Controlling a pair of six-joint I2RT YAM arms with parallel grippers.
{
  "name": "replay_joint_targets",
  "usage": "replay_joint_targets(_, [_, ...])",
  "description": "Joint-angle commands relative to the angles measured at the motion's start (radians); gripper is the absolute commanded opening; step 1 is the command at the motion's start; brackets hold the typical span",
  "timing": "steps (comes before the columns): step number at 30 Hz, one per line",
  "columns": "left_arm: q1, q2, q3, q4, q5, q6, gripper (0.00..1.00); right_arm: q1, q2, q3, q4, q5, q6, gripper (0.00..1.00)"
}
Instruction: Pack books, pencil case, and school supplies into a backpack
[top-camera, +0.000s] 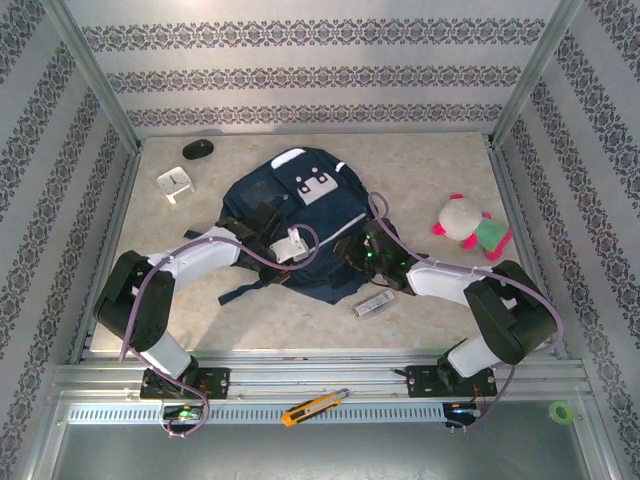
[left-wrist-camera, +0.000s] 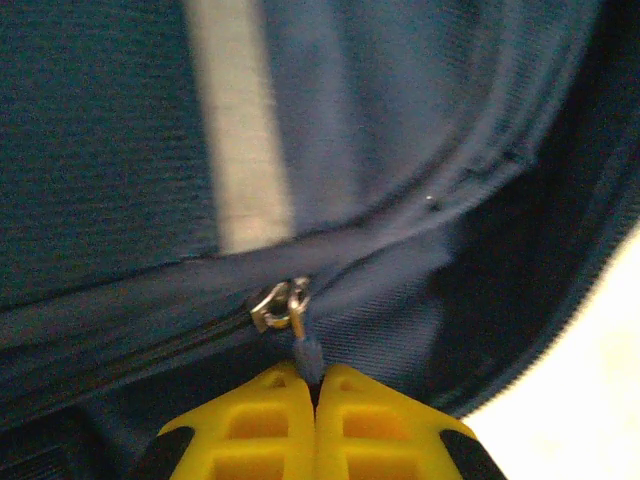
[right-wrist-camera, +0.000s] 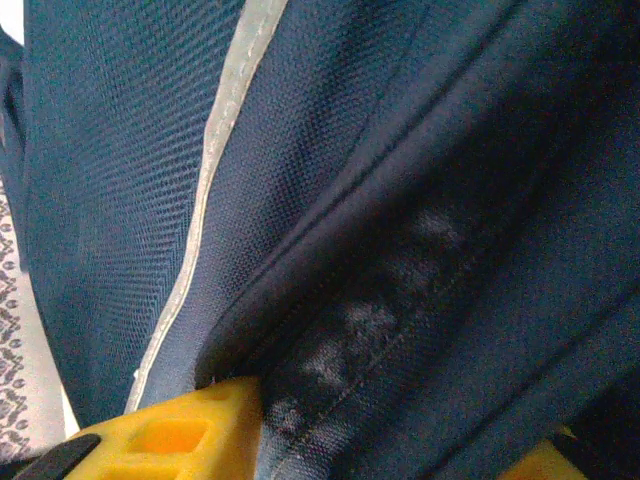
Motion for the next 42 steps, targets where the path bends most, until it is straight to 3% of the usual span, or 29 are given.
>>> replay_joint_targets(1, [-0.071, -0.037, -0.027, 0.101, 0.131, -0.103, 0.0, -0.012, 0.035, 0.082, 0.098, -0.032, -0.041, 0.36])
replay_joint_targets(8, [-0.148, 0.015, -0.007, 0.287, 0.136, -0.242, 0.0, -0.033, 0.092, 0.162, 0.085, -0.053, -0.071, 0.36])
replay_joint_targets(12, [-0.19, 0.047, -0.004, 0.474, 0.11, -0.365, 0.0, -0.034, 0.108, 0.191, 0.086, -0.068, -0.08, 0.36])
replay_joint_targets(16, [-0.205, 0.044, 0.009, 0.561, 0.139, -0.406, 0.2, -0.052, 0.086, 0.201, 0.082, -0.118, -0.108, 0.4])
replay_joint_targets(19, [-0.2, -0.034, 0.0, 0.498, 0.102, -0.312, 0.51, -0.085, 0.021, 0.191, 0.038, -0.167, -0.159, 0.48])
replay_joint_targets(21, [-0.177, -0.103, -0.011, 0.413, 0.072, -0.222, 0.65, -0.104, -0.045, 0.176, -0.023, -0.169, -0.215, 0.5])
replay_joint_targets(27, [-0.032, -0.298, -0.144, 0.34, 0.084, 0.095, 0.81, -0.142, -0.221, 0.13, -0.24, -0.181, -0.379, 0.5])
replay_joint_targets(33, [-0.018, -0.244, -0.202, 0.473, -0.03, 0.359, 0.87, -0.142, -0.303, 0.094, -0.326, -0.206, -0.439, 0.5])
replay_joint_targets(39, [-0.023, -0.047, -0.173, 0.64, -0.114, 0.402, 0.9, -0.132, -0.371, 0.036, -0.326, -0.157, -0.423, 0.5])
replay_joint_targets(40, [-0.023, -0.024, -0.161, 0.651, -0.132, 0.4, 0.88, -0.128, -0.379, 0.031, -0.327, -0.152, -0.421, 0.5])
replay_joint_targets(42, [-0.023, -0.001, -0.143, 0.663, -0.156, 0.396, 0.59, -0.12, -0.398, 0.024, -0.332, -0.141, -0.42, 0.5])
